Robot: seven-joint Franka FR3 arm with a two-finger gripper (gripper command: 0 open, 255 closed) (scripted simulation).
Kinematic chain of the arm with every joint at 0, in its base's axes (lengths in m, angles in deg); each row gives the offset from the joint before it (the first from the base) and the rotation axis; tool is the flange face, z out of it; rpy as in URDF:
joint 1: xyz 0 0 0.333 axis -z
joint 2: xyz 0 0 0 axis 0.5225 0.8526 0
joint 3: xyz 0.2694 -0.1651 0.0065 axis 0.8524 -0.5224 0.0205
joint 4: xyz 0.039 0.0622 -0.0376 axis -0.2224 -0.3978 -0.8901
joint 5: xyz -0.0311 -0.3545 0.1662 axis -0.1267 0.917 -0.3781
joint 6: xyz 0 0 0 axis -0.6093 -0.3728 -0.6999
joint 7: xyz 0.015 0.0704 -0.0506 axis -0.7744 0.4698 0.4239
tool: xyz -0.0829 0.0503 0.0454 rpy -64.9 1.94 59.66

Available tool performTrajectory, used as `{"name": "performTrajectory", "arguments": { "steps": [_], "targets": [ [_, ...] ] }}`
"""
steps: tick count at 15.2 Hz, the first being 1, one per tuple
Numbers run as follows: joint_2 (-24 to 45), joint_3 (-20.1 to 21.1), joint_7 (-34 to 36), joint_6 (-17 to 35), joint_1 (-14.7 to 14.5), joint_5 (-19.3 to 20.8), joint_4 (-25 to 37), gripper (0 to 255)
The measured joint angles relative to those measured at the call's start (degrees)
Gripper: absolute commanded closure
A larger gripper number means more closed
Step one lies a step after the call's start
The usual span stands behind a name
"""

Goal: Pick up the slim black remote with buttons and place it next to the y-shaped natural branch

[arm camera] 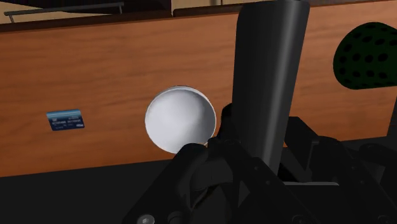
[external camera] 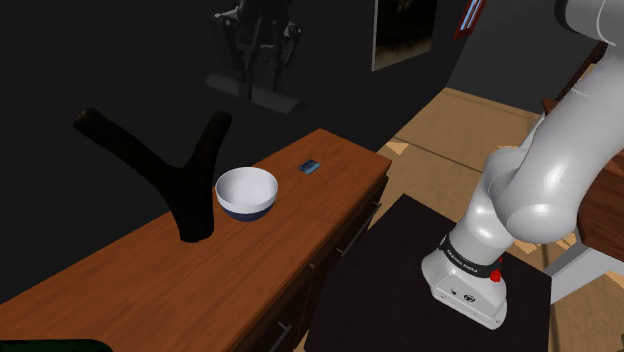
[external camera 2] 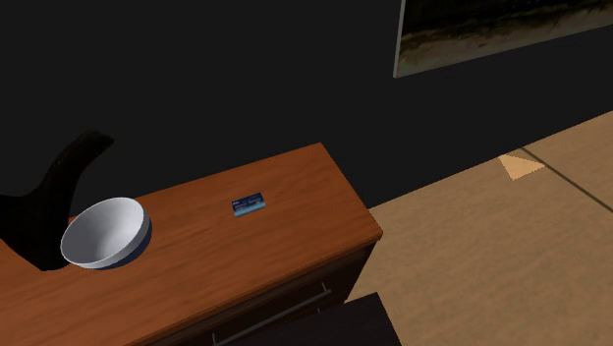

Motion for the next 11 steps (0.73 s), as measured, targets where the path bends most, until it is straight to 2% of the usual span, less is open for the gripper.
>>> {"name": "performTrajectory", "arguments": {
  "steps": [4, 11],
  "targets": [
    [5.1, 3.2, 5.9, -0.6, -2.6, 2.0, 5.8, 255],
    [19.0, 7.7, 16.8, -4.5, -10.0, 8.8, 22.8, 255]
  ]
}}
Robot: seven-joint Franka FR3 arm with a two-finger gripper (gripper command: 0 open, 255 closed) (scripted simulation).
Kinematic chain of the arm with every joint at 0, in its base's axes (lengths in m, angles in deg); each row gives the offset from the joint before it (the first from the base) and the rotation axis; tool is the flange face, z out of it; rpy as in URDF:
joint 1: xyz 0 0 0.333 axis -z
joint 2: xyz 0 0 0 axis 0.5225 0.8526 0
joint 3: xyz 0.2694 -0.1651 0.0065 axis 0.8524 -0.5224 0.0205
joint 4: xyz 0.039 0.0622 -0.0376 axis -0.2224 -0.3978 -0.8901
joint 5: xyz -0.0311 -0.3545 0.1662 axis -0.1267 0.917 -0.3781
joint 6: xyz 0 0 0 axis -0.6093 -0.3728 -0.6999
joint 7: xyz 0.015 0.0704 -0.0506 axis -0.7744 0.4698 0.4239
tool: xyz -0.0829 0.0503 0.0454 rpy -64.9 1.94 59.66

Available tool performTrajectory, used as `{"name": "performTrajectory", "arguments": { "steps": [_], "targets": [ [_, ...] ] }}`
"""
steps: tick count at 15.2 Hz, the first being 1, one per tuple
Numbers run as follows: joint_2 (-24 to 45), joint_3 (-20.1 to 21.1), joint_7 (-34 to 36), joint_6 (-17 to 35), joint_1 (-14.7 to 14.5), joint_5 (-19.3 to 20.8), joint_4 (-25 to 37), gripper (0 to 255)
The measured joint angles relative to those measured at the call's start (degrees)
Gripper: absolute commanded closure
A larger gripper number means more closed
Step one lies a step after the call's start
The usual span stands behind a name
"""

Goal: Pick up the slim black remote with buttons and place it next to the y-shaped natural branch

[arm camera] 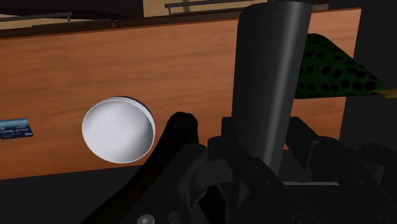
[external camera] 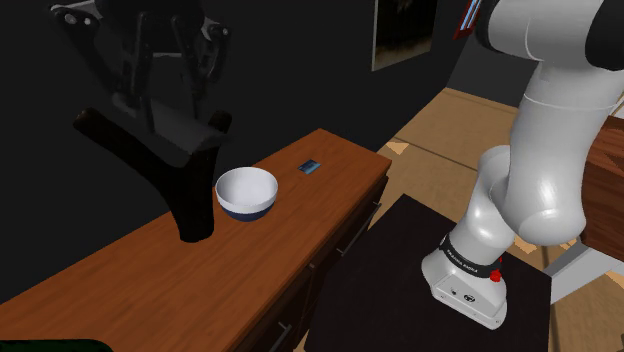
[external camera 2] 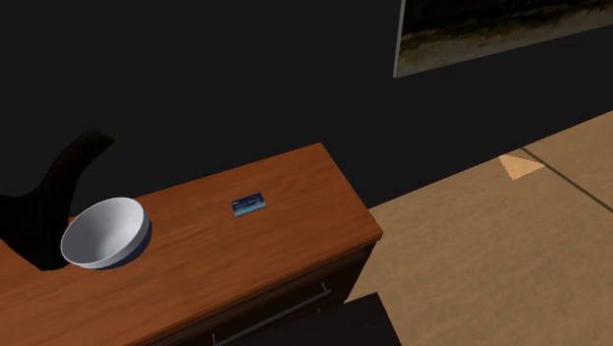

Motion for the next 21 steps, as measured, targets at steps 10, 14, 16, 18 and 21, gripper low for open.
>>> {"name": "performTrajectory", "arguments": {
  "steps": [10, 14, 16, 18, 21],
  "targets": [
    [3.0, 0.7, 2.9, 5.0, -2.3, 1.6, -2.3, 255],
    [1.8, 0.6, 2.6, 8.6, -1.6, 1.1, -7.0, 255],
    [1.7, 0.6, 2.6, 10.1, -1.5, 1.0, -8.6, 255],
    [1.1, 0.5, 2.3, 12.0, -1.1, 0.8, -10.9, 255],
    [1.2, 0.5, 2.4, 14.2, -1.1, 0.8, -13.2, 255]
  ]
}}
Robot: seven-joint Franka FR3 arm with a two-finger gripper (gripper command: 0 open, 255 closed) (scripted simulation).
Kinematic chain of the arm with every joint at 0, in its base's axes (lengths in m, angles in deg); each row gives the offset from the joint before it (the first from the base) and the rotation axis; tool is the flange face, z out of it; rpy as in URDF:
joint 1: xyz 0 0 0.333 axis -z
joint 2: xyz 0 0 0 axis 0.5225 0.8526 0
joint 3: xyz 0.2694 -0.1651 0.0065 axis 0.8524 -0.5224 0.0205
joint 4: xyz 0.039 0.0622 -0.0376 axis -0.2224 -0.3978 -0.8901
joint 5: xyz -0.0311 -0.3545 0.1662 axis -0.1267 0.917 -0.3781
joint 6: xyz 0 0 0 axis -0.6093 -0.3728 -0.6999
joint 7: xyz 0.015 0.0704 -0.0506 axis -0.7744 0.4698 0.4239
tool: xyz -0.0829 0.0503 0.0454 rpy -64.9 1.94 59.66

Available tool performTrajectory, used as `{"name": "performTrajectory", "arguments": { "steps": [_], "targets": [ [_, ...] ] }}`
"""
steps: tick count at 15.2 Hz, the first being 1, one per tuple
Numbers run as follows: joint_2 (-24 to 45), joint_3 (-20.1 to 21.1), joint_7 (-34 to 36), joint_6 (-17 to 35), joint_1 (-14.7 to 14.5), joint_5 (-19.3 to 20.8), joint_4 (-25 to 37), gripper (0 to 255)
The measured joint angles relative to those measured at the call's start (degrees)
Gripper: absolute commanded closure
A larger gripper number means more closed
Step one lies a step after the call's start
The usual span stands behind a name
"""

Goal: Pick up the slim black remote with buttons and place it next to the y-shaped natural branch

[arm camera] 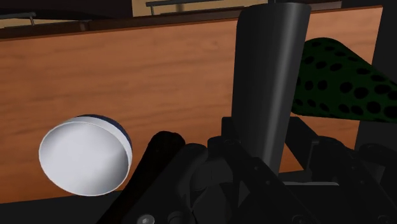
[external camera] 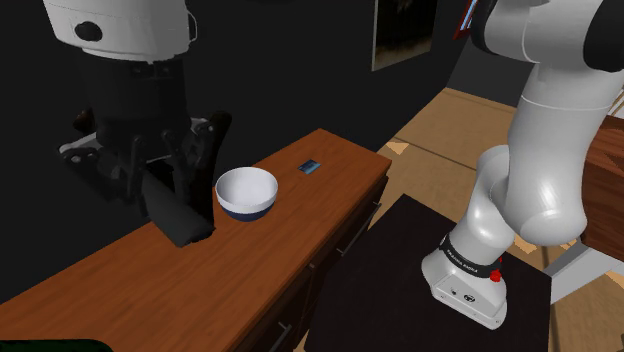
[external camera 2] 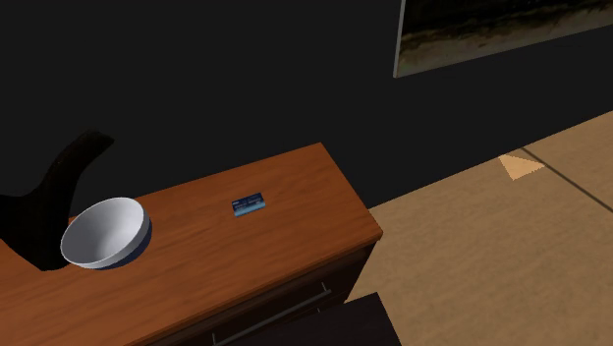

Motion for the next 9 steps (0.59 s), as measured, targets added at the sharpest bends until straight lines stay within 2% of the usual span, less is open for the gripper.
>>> {"name": "performTrajectory", "arguments": {
  "steps": [9],
  "targets": [
    [0.0, -0.2, -0.1, 6.9, 0.4, 0.1, -6.8, 255]
  ]
}}
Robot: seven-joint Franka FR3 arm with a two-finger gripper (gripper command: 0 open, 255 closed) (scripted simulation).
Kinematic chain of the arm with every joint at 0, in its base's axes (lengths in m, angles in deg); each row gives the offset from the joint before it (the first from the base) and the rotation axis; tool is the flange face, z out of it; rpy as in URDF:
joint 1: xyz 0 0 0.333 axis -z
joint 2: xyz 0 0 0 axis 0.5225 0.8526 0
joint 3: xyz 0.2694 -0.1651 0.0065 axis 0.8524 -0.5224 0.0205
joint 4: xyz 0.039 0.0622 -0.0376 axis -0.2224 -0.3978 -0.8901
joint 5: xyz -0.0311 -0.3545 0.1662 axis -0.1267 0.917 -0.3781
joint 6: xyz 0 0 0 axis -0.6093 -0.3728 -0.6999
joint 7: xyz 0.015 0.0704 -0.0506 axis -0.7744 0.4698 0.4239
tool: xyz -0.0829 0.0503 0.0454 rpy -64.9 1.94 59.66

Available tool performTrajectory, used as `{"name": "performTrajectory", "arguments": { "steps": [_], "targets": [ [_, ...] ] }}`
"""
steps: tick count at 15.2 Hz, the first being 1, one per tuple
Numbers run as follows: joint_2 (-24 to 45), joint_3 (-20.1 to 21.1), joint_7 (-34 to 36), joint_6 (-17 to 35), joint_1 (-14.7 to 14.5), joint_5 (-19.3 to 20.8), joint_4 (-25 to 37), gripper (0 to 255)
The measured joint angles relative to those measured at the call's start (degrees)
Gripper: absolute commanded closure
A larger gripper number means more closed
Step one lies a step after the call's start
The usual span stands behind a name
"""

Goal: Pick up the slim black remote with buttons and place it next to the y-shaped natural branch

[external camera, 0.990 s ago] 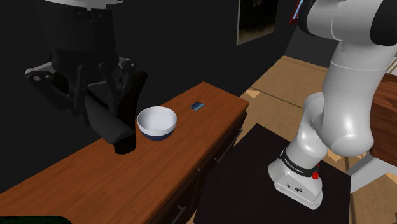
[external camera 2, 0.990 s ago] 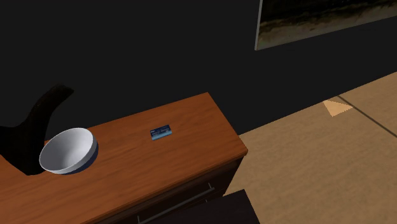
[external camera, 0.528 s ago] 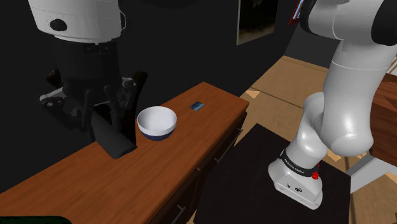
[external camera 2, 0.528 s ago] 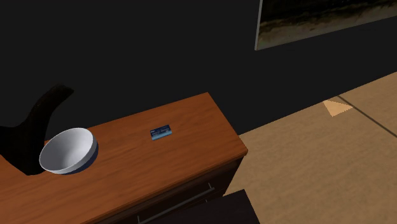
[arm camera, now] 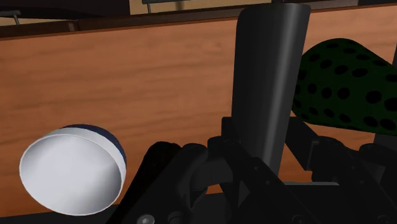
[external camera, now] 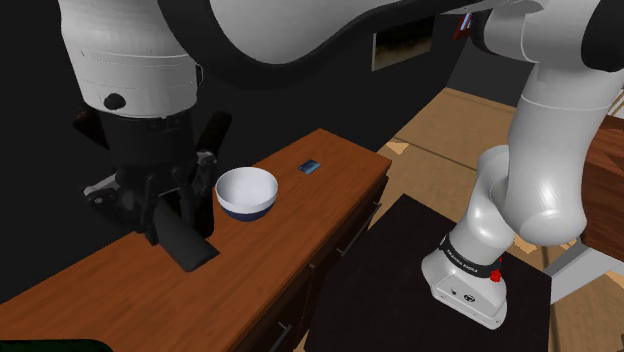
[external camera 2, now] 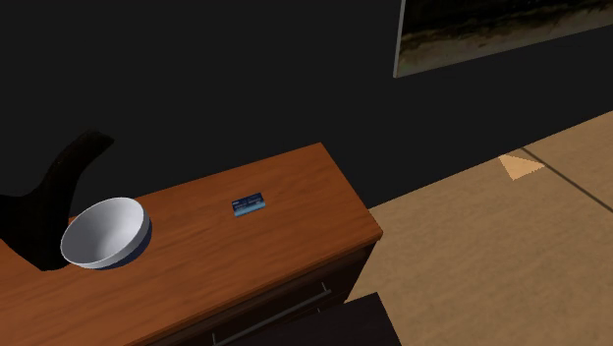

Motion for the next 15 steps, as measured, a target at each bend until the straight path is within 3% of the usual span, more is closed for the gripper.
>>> {"name": "performTrajectory", "arguments": {
  "steps": [15],
  "targets": [
    [2.6, -0.6, 0.5, 10.6, -0.1, 1.4, -8.3, 255]
  ]
}}
